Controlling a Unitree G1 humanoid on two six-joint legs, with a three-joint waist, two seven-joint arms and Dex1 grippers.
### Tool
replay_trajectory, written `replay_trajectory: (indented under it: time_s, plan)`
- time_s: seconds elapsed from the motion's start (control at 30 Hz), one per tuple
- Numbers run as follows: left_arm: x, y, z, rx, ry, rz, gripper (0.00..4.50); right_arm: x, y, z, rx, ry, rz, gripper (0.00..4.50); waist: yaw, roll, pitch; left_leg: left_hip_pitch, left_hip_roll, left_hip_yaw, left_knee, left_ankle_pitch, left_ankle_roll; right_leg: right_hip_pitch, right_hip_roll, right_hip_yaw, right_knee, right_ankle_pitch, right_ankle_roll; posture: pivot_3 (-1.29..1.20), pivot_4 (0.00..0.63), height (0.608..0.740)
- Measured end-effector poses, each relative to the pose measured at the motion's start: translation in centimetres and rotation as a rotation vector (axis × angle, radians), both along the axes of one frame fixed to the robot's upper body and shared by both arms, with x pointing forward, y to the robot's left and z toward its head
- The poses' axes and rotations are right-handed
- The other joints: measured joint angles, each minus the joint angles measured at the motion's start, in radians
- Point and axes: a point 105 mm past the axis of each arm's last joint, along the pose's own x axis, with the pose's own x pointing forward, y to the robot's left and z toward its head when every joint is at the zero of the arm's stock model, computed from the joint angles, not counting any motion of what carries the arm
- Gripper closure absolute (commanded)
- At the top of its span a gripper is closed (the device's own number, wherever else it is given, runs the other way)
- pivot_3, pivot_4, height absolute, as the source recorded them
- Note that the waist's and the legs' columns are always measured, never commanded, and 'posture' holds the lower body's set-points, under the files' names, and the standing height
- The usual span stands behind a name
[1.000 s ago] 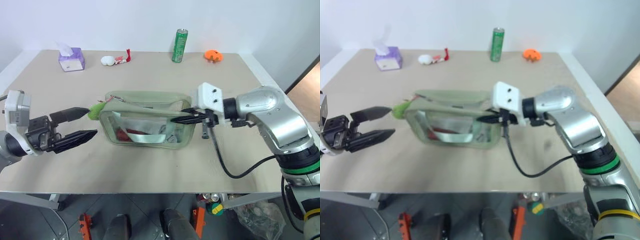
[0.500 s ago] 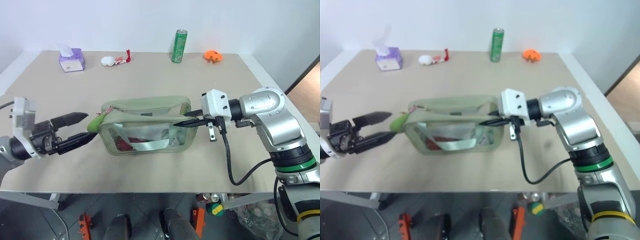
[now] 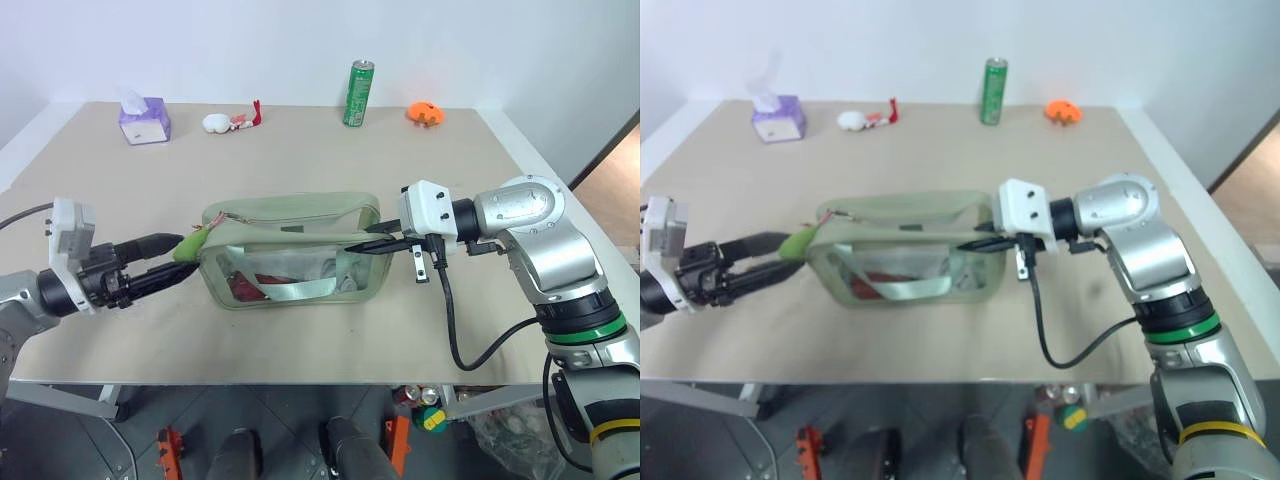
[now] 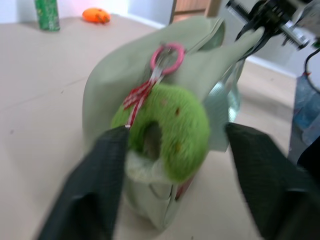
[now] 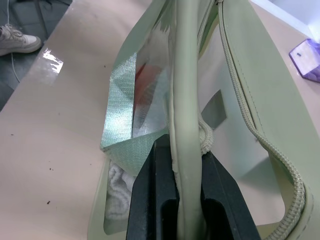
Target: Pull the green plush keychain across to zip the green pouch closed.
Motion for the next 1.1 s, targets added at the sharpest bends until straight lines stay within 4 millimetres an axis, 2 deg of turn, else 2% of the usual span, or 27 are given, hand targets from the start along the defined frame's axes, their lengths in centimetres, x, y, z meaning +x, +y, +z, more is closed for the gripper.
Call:
replay_trajectory:
  time_s: [0.1, 0.13, 0.2, 0.6, 0.7, 0.93, 1.1]
  plan:
    - [0.1, 0.3, 1.0, -0.049, -0.009, 0.000, 3.49, 0.1, 0.0, -0.1, 0.000, -0.002, -0.004, 4.50, 0.000, 0.000, 0.000, 0.000, 0.000, 0.000, 0.000, 0.000, 0.000, 0.000, 0.000, 0.000, 0.000, 0.000, 0.000, 0.00, 0.150, 0.740]
    - [0.1, 0.4, 1.2, -0.058, -0.011, -0.001, 3.96, 0.1, 0.0, -0.1, 0.001, -0.002, -0.003, 4.50, 0.000, 0.000, 0.000, 0.000, 0.000, 0.000, 0.000, 0.000, 0.000, 0.000, 0.000, 0.000, 0.000, 0.000, 0.000, 0.00, 0.150, 0.740]
    - [0.1, 0.5, 1.3, -0.059, -0.008, -0.002, 4.44, 0.1, 0.0, -0.1, 0.001, -0.003, -0.003, 4.50, 0.000, 0.000, 0.000, 0.000, 0.000, 0.000, 0.000, 0.000, 0.000, 0.000, 0.000, 0.000, 0.000, 0.000, 0.000, 0.00, 0.150, 0.740]
    - [-0.2, 0.5, 1.1, -0.070, 0.011, -0.019, 4.44, 0.3, -0.1, -0.1, 0.003, -0.006, -0.008, 4.50, 0.000, 0.000, 0.000, 0.000, 0.000, 0.000, 0.001, 0.000, 0.000, 0.000, 0.000, 0.000, 0.000, 0.000, 0.000, 0.00, 0.150, 0.740]
    - [0.3, 0.9, 1.2, -0.104, 0.045, 0.017, 3.75, 0.3, 0.0, -0.1, 0.002, -0.007, -0.010, 4.50, 0.000, 0.000, 0.000, 0.000, 0.000, -0.001, 0.001, 0.000, 0.000, 0.000, 0.000, -0.001, 0.001, 0.000, 0.000, 0.00, 0.150, 0.740]
    - [0.7, 1.4, 1.0, -0.103, 0.057, 0.069, 1.32, 0.4, 0.0, -0.1, 0.006, -0.012, -0.015, 4.50, -0.001, 0.000, 0.000, 0.000, 0.001, -0.001, 0.001, 0.000, 0.000, 0.000, 0.001, 0.000, 0.001, 0.000, 0.000, 0.00, 0.150, 0.740]
    - [-1.1, -0.1, 0.6, -0.095, 0.081, -0.056, 1.32, 0.4, 0.0, -0.1, 0.005, -0.014, -0.017, 4.50, 0.000, 0.000, 0.000, 0.000, 0.001, -0.001, 0.001, 0.000, 0.000, 0.000, 0.001, -0.001, 0.001, -0.001, -0.003, 0.00, 0.150, 0.740]
